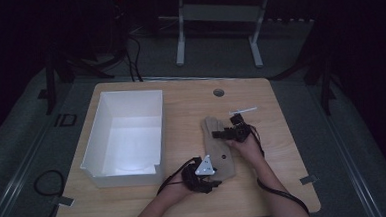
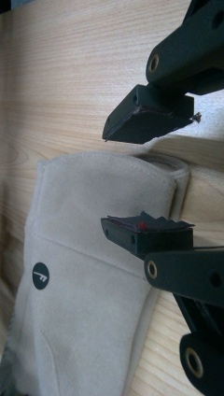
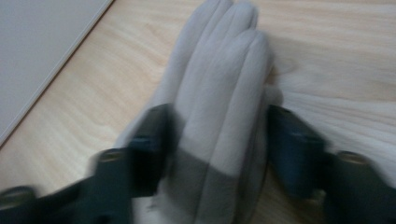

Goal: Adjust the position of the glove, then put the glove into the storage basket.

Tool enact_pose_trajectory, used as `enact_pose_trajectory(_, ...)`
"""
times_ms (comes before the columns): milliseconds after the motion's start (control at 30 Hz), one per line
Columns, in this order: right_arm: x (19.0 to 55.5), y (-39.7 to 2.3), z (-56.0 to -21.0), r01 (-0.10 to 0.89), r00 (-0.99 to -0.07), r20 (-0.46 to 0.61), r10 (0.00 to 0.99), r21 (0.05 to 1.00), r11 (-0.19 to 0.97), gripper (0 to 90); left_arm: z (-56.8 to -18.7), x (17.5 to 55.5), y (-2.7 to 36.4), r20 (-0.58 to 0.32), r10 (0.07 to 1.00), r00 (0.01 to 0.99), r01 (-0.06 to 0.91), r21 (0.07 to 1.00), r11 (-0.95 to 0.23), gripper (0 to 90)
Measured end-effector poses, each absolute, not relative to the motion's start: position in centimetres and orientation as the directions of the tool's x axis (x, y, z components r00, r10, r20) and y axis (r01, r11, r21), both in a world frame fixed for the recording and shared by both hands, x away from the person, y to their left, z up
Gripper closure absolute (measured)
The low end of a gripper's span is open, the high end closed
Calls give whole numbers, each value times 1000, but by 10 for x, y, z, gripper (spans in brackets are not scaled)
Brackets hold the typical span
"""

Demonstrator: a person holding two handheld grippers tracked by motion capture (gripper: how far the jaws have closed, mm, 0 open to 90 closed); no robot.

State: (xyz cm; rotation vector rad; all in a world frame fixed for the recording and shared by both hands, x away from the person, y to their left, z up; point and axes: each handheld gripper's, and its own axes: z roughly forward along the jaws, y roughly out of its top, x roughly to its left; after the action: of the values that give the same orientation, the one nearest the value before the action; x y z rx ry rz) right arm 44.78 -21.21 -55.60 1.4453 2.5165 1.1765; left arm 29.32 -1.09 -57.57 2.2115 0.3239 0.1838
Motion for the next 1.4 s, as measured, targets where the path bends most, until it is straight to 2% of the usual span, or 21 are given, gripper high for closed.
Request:
enact_pose_trajectory(67,444,-210,-555,721,-590,317,742,621,308,609,-576,291,-10,40,295,955,152,786,-599,495)
enact_pose_trajectory(133,440,-207,-552,690,-609,265,748,642,334,649,-576,289,-9,46,289,956,145,785,-603,474)
enact_pose_trajectory(200,434,-202,-551,644,-633,184,752,665,379,662,-577,288,-8,48,283,958,138,787,-601,462)
enact_pose_trajectory(333,430,-198,-550,626,-635,146,758,673,394,663,-578,287,-8,89,267,960,100,777,-621,462)
enact_pose_trajectory(400,431,-198,-550,626,-636,142,759,671,398,664,-578,288,-10,104,282,954,101,771,-628,515)
enact_pose_trajectory(500,430,-197,-549,622,-637,133,759,670,405,665,-576,292,-9,100,314,944,127,769,-626,672)
enact_pose_trajectory(567,430,-196,-549,619,-638,125,760,670,409,667,-576,299,-6,45,344,938,184,777,-602,782)
enact_pose_trajectory(633,430,-196,-549,621,-638,130,759,670,407,674,-576,301,-6,12,362,932,215,786,-580,805)
enact_pose_trajectory(867,431,-199,-547,639,-631,173,756,669,380,711,-573,305,-6,-80,377,923,292,783,-549,828)
enact_pose_trajectory(1400,426,-205,-509,610,-651,219,727,721,329,714,-533,302,-9,-52,353,934,265,766,-586,828)
